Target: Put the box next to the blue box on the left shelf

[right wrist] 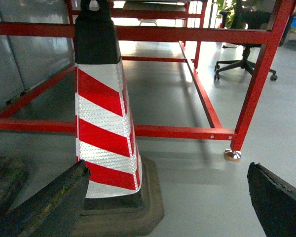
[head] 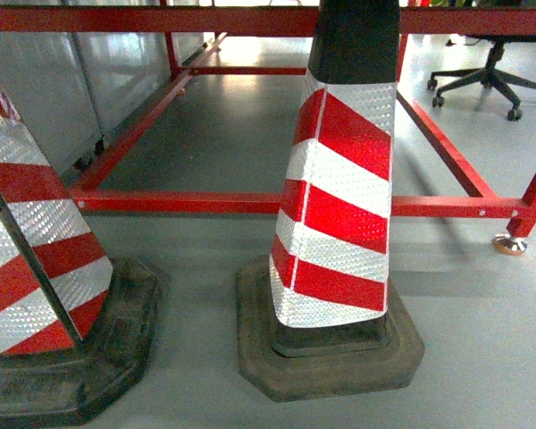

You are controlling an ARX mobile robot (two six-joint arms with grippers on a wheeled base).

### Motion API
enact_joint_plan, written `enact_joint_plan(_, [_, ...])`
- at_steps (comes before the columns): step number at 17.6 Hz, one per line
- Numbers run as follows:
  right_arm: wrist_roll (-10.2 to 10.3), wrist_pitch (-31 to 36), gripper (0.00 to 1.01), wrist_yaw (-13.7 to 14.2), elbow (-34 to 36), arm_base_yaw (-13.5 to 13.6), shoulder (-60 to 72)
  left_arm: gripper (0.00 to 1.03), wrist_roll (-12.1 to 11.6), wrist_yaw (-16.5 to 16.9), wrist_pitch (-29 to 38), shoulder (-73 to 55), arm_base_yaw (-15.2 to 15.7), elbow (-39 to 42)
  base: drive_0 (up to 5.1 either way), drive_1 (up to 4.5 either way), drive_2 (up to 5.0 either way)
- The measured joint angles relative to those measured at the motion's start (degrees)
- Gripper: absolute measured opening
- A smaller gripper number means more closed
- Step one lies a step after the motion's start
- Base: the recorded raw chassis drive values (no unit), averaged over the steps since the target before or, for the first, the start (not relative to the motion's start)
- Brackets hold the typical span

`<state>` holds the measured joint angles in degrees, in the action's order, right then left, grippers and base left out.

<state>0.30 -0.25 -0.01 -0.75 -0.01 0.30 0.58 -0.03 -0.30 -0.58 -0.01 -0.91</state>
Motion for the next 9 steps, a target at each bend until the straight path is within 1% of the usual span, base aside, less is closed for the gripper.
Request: enact_joint_plan(9, [0.0,0.0,0.98,0.0,0.0,0.0,0.0,0.98,0.0,0.0,0.0,0.0,0.0,0.0,0.0,0.0,0.0])
